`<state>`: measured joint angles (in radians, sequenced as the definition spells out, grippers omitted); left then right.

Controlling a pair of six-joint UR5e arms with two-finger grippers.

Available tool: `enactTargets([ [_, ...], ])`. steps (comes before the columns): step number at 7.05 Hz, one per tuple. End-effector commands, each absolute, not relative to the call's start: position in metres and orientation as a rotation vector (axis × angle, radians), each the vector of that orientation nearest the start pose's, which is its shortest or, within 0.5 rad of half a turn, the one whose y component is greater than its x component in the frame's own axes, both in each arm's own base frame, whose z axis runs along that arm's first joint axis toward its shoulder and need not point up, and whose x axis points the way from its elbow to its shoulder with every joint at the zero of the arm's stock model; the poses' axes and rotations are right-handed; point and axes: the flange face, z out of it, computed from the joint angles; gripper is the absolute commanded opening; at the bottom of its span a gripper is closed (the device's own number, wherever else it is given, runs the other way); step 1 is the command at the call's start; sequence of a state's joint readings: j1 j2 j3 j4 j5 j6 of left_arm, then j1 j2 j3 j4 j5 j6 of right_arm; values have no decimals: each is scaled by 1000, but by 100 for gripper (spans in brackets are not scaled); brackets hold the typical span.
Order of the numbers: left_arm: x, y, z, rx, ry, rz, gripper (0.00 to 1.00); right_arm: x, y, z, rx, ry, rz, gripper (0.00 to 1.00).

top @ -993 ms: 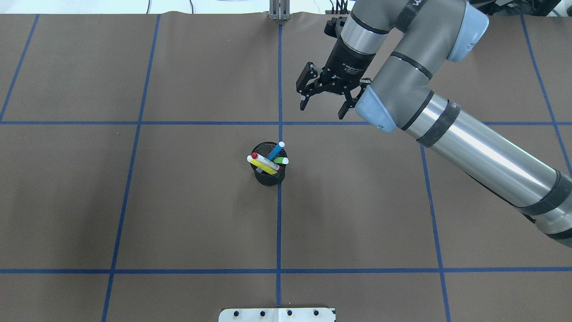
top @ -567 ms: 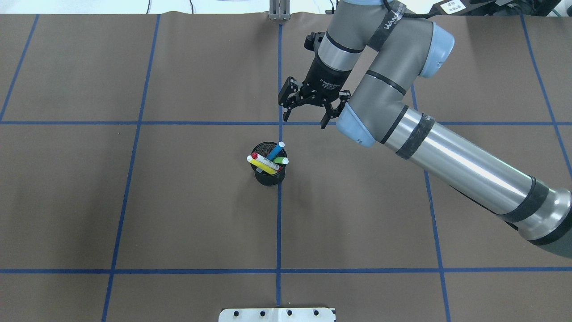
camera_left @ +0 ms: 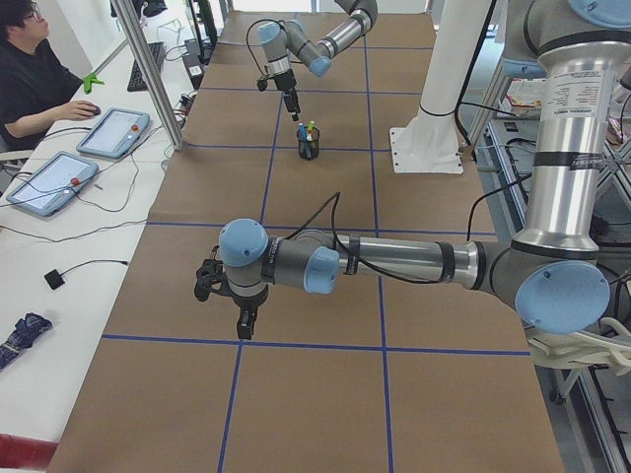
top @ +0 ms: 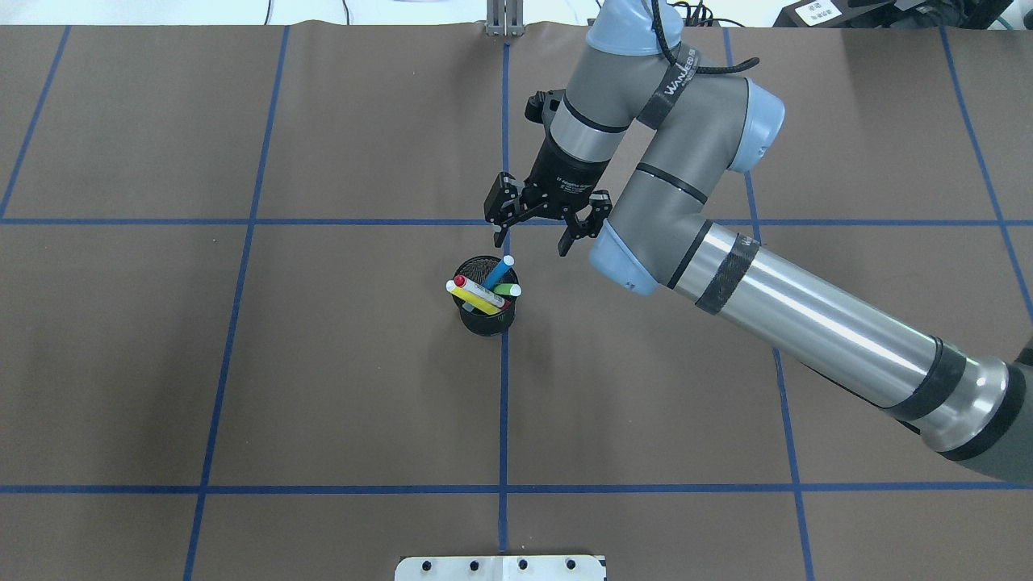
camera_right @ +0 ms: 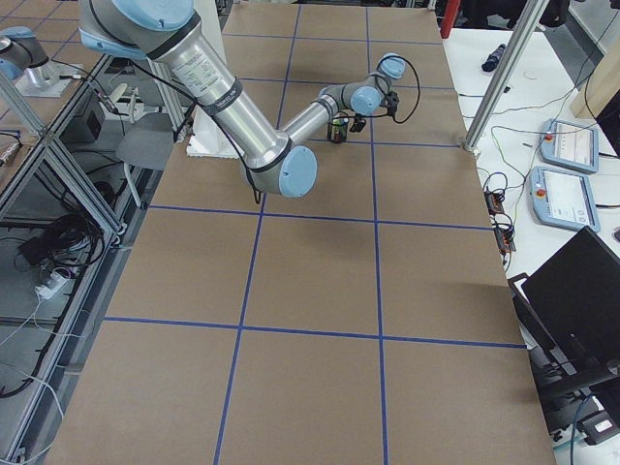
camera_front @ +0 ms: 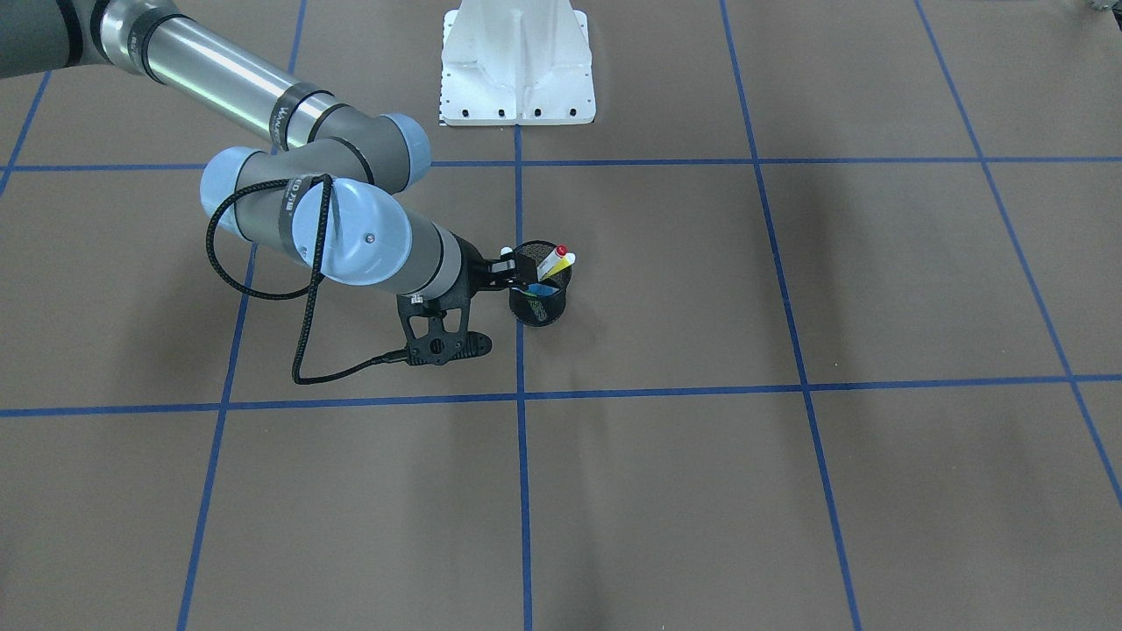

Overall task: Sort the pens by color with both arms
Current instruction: 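Move the right gripper down over the black mesh pen cup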

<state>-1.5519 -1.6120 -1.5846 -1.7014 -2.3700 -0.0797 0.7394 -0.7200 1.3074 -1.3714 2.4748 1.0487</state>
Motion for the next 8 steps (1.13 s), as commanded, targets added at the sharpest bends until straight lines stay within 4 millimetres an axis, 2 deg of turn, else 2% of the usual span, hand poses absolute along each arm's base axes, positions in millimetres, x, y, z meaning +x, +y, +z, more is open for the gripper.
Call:
enactTargets([
  [1,-52,-522,615,137,804,18,100,-533,-548,196,-243,-1086,-166,86],
  [3,-52,-522,615,136,804,16,100,-537,-544,185,-245,-1093,-166,74],
  [5,-52,-522,615,134,804,17,100,-540,-543,186,-250,-1090,-166,66],
  [7,-52,-522,615,134,804,17,100,-543,-541,183,-250,-1092,-172,50],
  [8,-52,-522,614,136,804,16,100,-545,-540,184,-253,-1091,-174,49],
])
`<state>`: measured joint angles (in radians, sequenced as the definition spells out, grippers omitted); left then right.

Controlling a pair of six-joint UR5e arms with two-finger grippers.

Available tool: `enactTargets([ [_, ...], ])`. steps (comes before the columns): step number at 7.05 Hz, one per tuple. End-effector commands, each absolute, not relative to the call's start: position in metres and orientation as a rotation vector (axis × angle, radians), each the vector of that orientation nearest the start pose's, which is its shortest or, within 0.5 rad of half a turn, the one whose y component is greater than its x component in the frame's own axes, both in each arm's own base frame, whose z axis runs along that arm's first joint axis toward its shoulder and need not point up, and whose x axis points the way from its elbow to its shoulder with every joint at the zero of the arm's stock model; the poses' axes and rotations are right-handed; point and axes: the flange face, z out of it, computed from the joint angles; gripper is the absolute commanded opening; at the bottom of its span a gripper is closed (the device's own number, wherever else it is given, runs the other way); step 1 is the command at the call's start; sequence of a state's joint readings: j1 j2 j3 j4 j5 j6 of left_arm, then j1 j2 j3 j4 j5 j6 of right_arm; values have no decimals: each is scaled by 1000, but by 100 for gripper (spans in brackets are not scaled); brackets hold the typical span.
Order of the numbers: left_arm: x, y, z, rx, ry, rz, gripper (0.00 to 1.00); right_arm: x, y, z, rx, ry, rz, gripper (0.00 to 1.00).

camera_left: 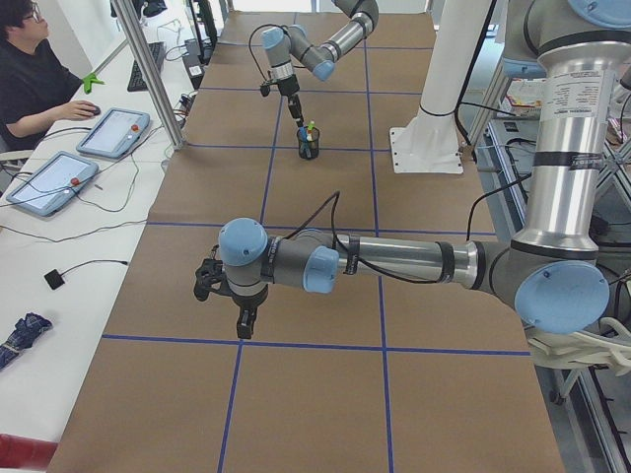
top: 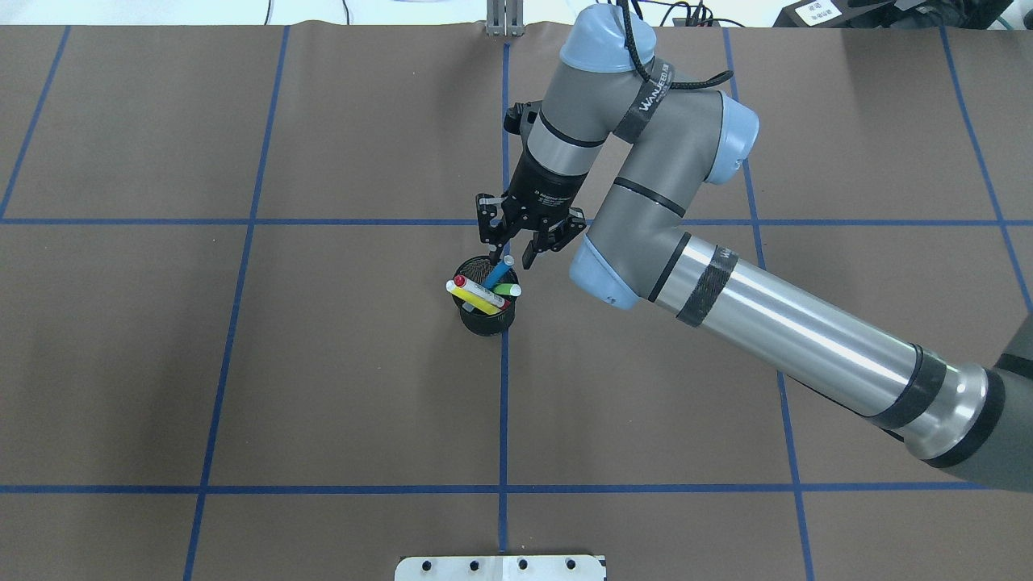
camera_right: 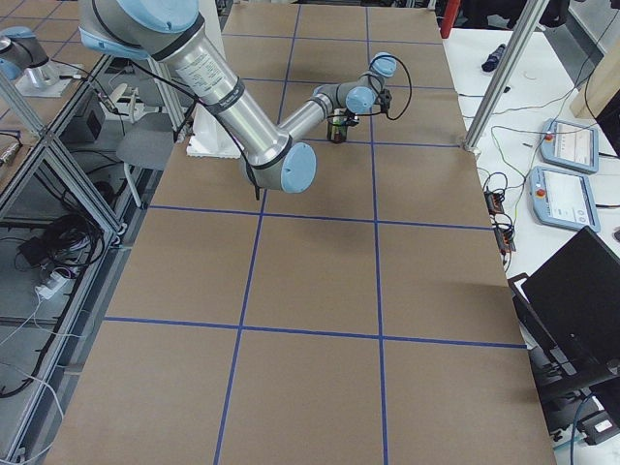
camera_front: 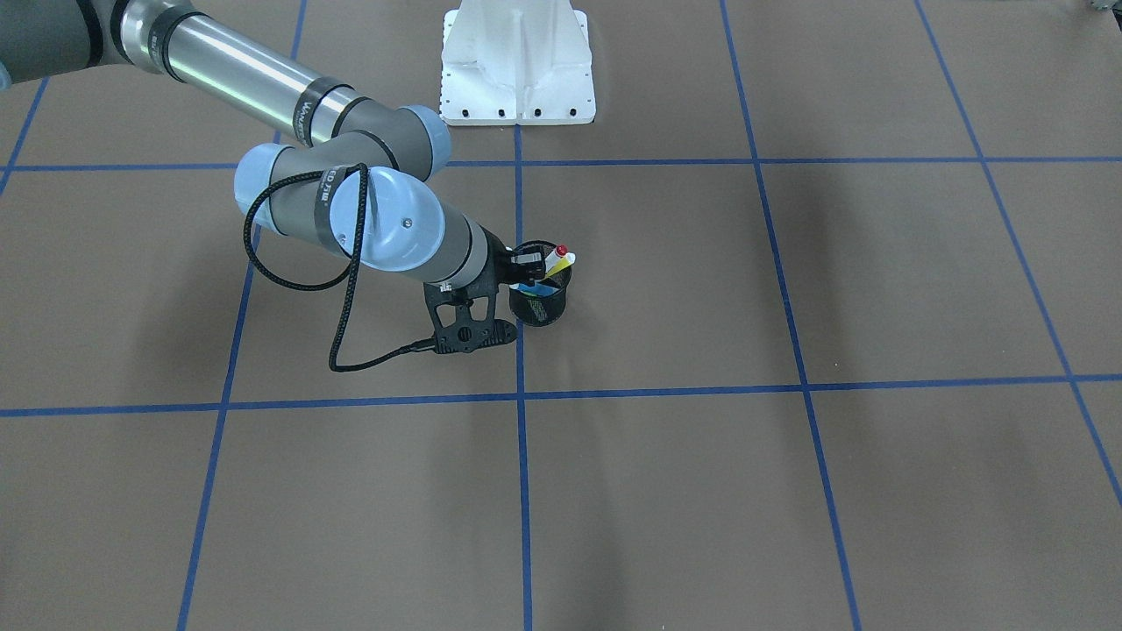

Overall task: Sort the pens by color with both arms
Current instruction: 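Close the right gripper on the blue marker in the cup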

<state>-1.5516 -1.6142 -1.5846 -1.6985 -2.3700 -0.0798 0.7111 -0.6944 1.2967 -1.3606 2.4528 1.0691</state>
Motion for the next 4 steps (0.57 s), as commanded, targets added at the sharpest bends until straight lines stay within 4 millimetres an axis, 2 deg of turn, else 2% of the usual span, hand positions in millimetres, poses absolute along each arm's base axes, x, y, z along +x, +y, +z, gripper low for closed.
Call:
enactTargets([
  [1,-52,-522,614,136,804,16,100,-546,-539,183,-253,-1091,-176,48],
  [4,-52,-522,614,136,804,16,100,-552,-545,194,-238,-1110,-176,46],
])
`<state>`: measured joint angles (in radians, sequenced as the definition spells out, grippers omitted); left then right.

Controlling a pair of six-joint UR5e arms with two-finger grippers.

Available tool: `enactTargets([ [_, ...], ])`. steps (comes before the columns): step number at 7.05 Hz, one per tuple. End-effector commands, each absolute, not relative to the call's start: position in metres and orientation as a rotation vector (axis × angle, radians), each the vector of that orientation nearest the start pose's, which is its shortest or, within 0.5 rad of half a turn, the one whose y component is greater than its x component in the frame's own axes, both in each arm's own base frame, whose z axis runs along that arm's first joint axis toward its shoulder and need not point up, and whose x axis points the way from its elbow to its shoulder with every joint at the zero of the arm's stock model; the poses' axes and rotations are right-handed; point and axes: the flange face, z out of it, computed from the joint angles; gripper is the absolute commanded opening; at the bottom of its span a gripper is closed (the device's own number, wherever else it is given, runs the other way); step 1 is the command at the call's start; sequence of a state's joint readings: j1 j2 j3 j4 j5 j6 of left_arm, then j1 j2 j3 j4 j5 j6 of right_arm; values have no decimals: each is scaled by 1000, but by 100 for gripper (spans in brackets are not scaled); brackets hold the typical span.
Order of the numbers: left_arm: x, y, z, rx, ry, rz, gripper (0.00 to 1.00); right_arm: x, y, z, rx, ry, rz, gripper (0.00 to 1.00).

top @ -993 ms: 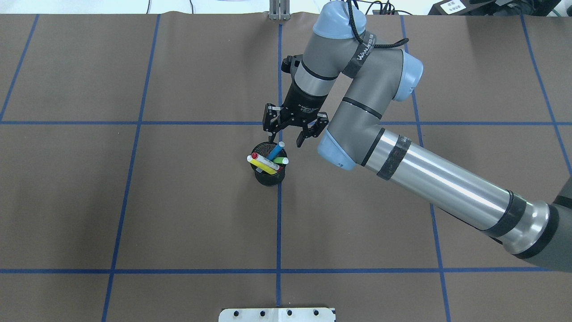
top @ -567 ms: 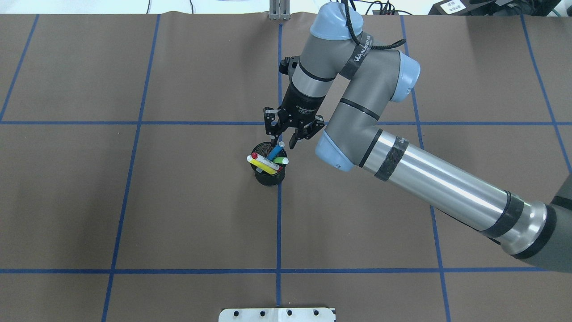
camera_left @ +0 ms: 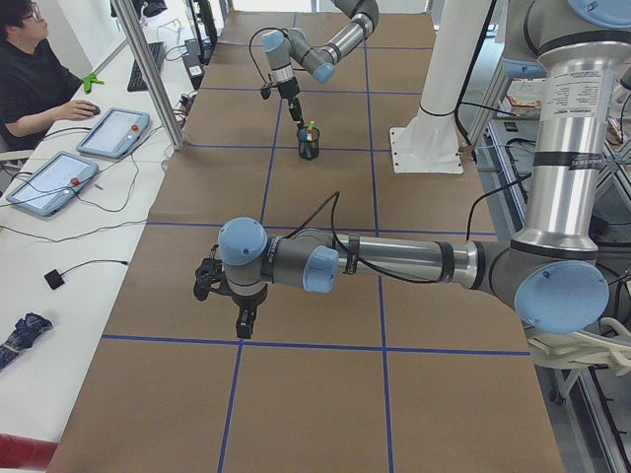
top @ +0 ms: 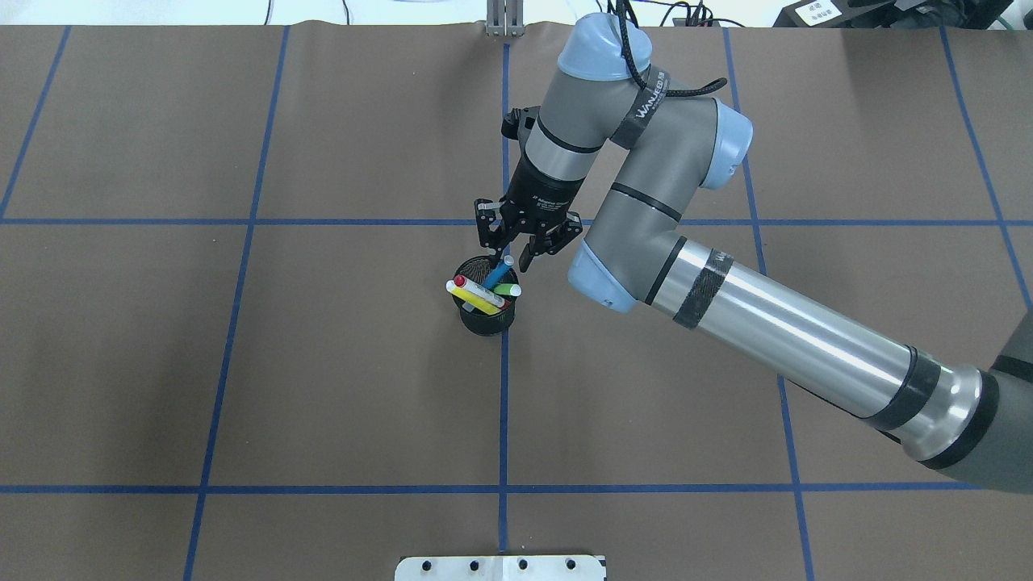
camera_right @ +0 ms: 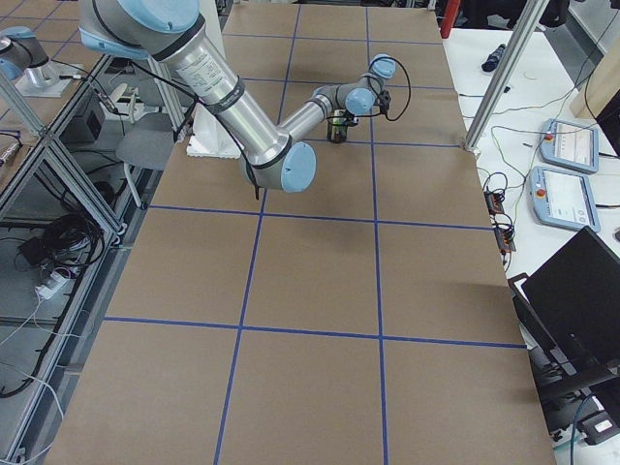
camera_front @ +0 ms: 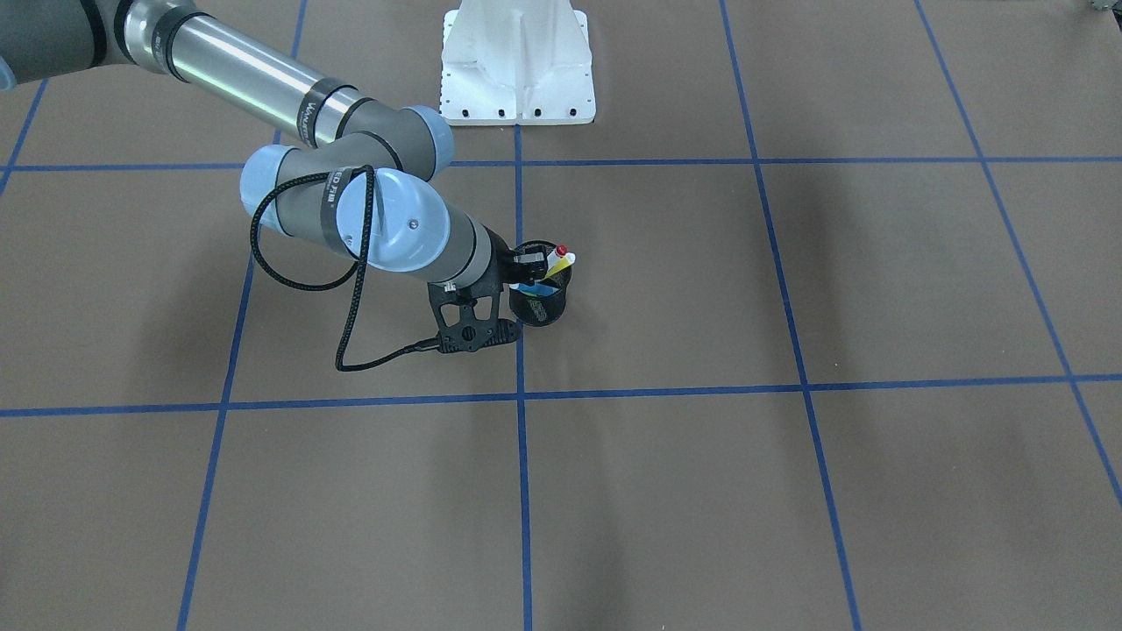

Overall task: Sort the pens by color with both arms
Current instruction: 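Close the right gripper on the blue marker in the cup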

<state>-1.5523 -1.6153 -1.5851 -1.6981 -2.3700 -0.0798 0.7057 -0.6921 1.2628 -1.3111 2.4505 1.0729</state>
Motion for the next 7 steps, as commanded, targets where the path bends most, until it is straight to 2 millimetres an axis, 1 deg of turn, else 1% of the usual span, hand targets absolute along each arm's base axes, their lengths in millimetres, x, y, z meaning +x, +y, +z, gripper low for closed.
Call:
enactTargets([
  [1,-52,-522,614,136,804,16,100,-553,-545,195,-241,-1109,-172,45],
  [5,-52,-523,613,136,804,16,100,-550,-543,189,-247,-1117,-160,47],
  [7,-52,-523,614,135,804,16,100,-549,-542,192,-248,-1117,-159,45],
])
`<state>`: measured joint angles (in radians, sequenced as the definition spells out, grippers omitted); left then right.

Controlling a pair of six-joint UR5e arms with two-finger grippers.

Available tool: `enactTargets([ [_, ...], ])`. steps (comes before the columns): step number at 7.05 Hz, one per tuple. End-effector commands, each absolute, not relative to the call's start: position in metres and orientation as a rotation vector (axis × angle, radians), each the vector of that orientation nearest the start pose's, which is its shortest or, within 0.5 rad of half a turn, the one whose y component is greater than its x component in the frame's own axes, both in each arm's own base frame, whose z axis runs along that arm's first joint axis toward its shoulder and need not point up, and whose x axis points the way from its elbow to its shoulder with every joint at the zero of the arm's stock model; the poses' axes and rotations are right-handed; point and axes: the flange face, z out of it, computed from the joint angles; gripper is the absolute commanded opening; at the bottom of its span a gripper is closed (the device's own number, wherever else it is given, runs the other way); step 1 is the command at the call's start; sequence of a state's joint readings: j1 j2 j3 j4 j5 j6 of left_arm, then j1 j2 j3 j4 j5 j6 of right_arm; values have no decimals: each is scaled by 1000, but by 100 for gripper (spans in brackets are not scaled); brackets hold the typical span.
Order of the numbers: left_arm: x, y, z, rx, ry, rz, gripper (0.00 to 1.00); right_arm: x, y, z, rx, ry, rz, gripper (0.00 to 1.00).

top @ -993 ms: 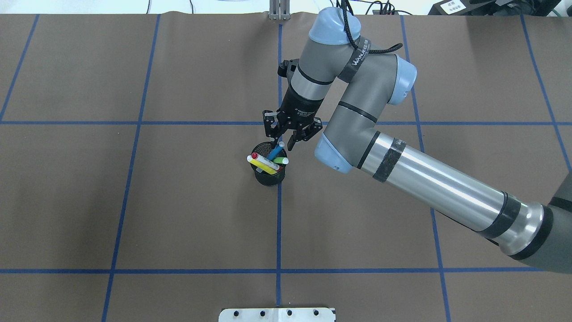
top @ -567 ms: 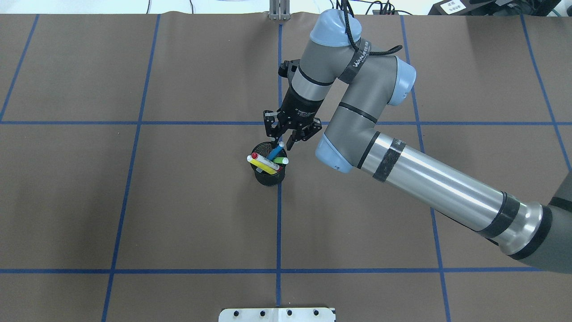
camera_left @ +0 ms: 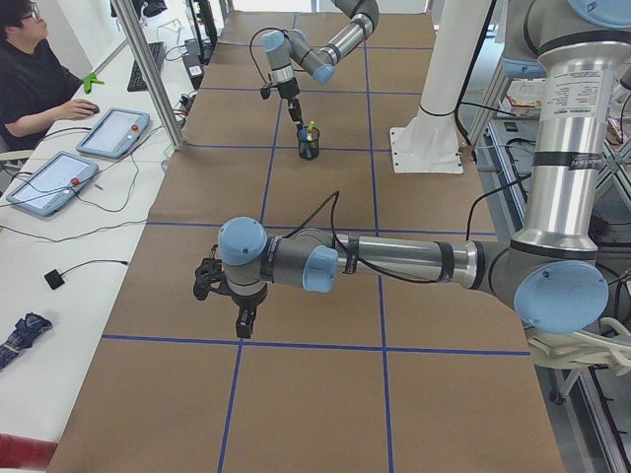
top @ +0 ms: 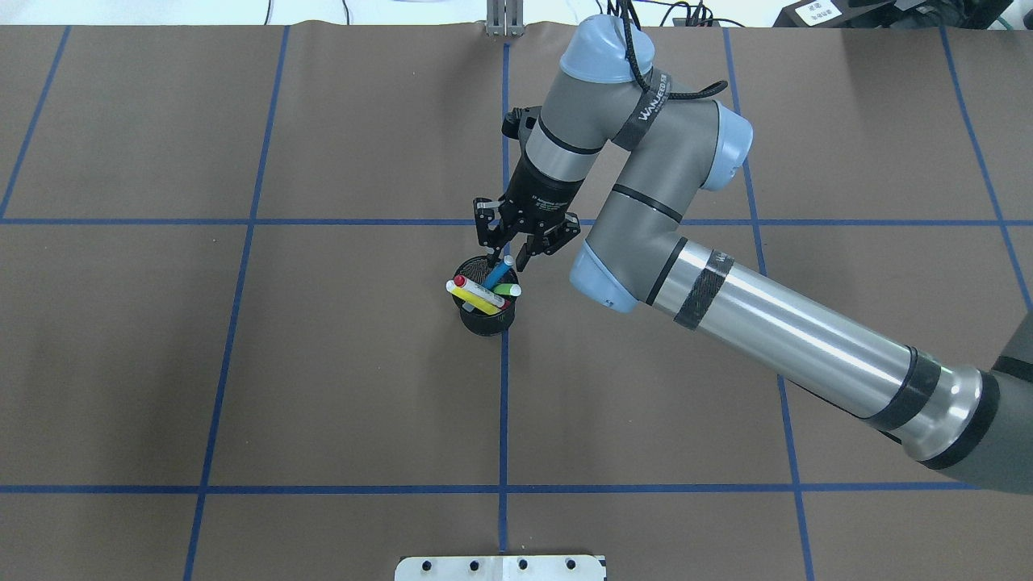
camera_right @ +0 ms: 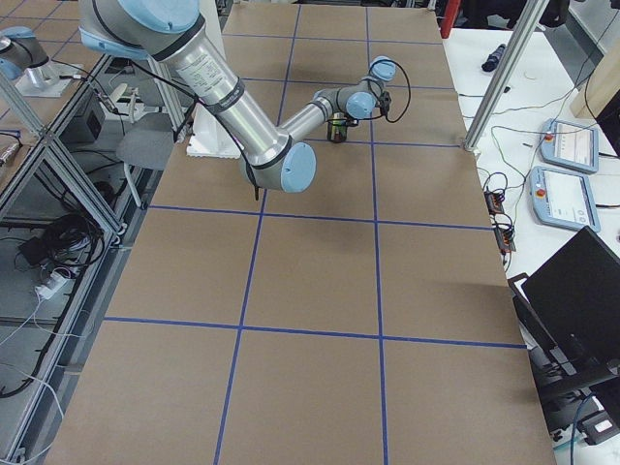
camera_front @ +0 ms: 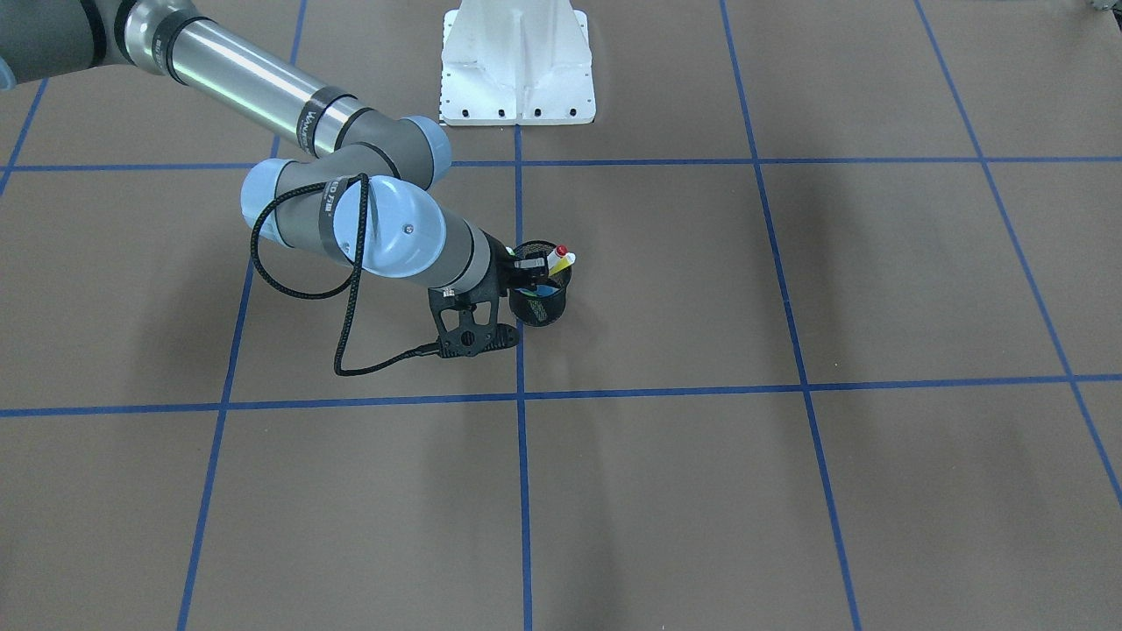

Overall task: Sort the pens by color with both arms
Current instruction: 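Close the right gripper on the blue marker in the cup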

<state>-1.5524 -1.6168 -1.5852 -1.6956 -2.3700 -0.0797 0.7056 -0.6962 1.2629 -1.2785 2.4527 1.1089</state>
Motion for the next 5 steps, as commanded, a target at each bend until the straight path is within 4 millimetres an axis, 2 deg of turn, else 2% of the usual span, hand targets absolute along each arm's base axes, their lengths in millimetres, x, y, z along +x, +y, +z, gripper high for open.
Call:
enactTargets([
  [1,-52,-523,613,136,804,16,100,-549,-542,192,-250,-1116,-157,35],
  [3,-52,-523,613,135,804,16,100,-546,-539,184,-257,-1124,-135,0],
  [4,-51,-524,613,134,804,17,100,-533,-541,171,-242,-1144,-123,0],
  [5,-52,-524,612,135,804,16,100,-513,-542,153,-207,-1175,-120,0],
])
